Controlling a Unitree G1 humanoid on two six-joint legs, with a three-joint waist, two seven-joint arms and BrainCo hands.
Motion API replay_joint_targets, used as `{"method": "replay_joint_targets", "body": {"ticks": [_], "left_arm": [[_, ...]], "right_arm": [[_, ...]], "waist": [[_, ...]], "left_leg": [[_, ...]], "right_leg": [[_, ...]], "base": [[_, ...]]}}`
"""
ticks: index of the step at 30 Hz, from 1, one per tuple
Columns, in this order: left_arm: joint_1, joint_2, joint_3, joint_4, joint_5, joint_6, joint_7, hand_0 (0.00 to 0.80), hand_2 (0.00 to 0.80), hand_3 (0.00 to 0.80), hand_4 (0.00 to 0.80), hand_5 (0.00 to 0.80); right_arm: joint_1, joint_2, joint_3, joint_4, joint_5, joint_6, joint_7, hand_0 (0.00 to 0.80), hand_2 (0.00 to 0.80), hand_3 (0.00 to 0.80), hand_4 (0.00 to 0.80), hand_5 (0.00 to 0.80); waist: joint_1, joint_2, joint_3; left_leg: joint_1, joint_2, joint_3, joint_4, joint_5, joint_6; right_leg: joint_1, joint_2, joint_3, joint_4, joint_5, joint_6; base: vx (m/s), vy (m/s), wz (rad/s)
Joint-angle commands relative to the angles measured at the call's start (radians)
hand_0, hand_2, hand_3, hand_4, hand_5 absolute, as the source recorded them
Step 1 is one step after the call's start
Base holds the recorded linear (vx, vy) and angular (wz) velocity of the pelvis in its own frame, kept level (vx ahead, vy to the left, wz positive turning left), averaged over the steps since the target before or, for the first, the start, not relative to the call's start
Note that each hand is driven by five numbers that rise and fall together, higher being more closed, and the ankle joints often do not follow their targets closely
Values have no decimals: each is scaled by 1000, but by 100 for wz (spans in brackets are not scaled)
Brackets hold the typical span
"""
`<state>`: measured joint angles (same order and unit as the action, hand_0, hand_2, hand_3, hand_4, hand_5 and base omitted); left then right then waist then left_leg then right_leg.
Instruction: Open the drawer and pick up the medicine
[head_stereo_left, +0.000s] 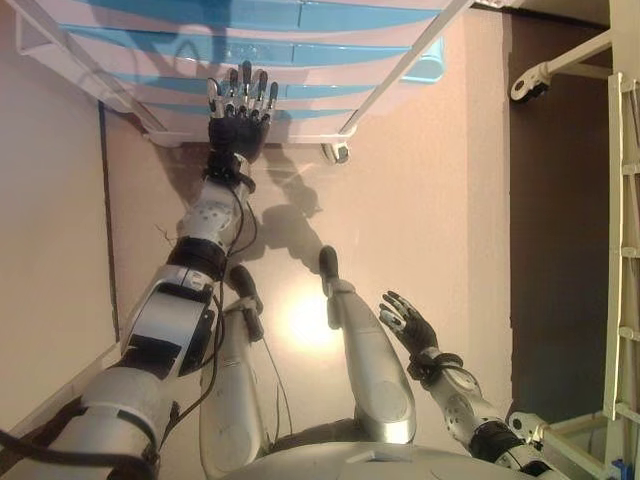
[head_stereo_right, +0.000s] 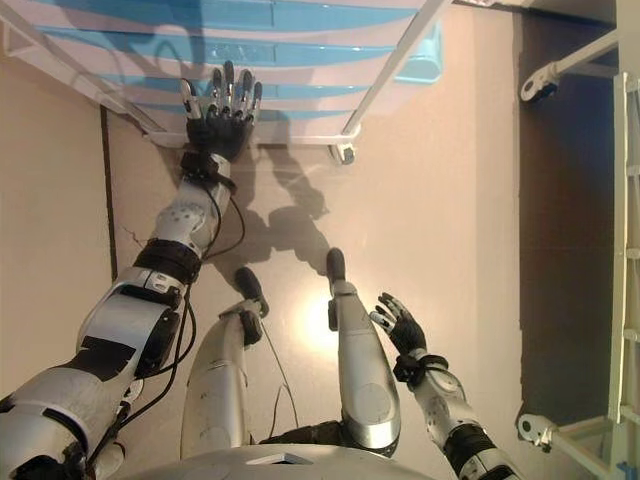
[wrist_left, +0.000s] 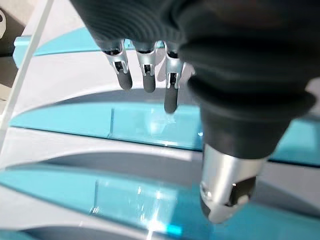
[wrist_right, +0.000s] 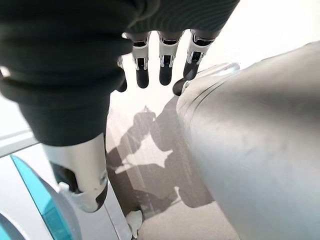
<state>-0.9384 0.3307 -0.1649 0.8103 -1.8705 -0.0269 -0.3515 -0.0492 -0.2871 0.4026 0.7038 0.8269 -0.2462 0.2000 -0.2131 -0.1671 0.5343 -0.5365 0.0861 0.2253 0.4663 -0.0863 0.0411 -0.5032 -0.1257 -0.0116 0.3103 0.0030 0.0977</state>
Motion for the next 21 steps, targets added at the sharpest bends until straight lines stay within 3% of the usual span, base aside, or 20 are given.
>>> {"method": "replay_joint_targets", "body": {"ticks": [1, 21], "left_arm": [[-149, 24, -16, -9, -28, -36, -21, 0, 0, 0, 0, 0], [-237, 31, -48, -74, -65, -178, -13, 0, 0, 0, 0, 0]], "right_arm": [[28, -71, 18, -63, 34, -38, 2, 0, 0, 0, 0, 0], [15, -86, 21, -52, 50, -50, -22, 0, 0, 0, 0, 0]], "waist": [[-6, 26, -14], [-11, 44, -14]], "left_leg": [[28, -11, -55, -56, -33, -40], [21, -32, -60, -62, -40, -40]], "right_leg": [[-11, -6, 17, 22, 17, 13], [-35, -11, 22, 20, 21, 1]], "base": [[0, 0, 0], [1, 1, -1]]}}
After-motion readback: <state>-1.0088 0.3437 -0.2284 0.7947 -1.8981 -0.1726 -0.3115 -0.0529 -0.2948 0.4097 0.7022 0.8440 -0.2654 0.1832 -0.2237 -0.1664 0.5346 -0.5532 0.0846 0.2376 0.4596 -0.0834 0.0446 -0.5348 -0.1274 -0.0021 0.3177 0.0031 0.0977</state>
